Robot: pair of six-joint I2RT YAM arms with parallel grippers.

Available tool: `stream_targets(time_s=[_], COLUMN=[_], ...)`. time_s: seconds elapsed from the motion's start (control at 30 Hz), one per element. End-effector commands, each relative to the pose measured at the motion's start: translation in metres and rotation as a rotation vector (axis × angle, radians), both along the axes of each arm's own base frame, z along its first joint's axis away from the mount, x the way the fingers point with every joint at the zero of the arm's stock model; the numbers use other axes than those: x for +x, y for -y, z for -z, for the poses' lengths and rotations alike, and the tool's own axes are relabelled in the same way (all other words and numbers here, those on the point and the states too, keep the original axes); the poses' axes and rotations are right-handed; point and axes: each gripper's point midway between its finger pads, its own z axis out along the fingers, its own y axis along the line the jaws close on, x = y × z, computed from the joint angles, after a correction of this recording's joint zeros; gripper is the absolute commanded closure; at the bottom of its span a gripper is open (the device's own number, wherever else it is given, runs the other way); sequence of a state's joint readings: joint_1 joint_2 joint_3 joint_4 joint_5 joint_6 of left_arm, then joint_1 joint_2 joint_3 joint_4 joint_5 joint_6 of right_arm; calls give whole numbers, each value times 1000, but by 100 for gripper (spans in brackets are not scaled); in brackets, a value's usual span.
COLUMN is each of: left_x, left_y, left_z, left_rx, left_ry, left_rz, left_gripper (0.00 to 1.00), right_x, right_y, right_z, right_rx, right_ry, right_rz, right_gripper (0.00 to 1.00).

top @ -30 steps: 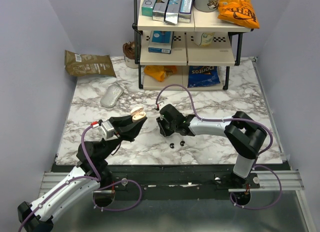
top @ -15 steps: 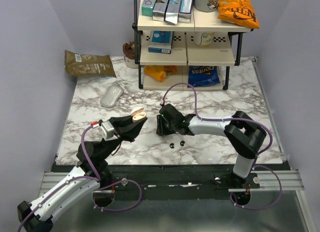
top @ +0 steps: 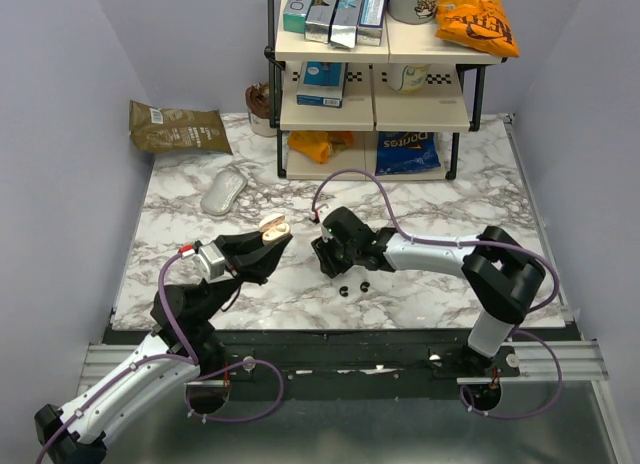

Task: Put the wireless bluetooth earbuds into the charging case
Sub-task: Adjust the earbud at the center of the board.

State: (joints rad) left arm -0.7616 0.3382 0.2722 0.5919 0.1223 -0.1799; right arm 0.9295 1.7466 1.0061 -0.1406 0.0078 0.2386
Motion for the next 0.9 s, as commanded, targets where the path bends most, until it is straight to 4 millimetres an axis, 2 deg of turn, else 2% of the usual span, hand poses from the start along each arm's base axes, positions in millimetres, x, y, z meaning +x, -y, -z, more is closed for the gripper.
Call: stream_targets(time_s=[0.0, 0.23, 0.37, 0.63, 0.87], left_x=[-2, -4, -5, -4, -3], left_y=[-5, -5, -6, -5, -5], left_z=[-13, -13, -14, -13, -13], left_rx=[-21, -23, -21, -14, -14], left_ry=[22, 22, 25, 22, 22], left_rz=[-18, -9, -13, -15, -17], left_gripper=[100, 100, 100, 100, 100], right_x=[-13, -16, -20, -14, -12], right_y=[8, -10, -14, -10, -8], right_z=[-1, -7, 0, 16, 21], right_rx=[-47, -7, -38, -95, -117], right_ry=[37, 40, 24, 28, 30], right_rz=[-166, -246, -274, -260, -248], right_gripper=[48, 47, 47, 48, 50])
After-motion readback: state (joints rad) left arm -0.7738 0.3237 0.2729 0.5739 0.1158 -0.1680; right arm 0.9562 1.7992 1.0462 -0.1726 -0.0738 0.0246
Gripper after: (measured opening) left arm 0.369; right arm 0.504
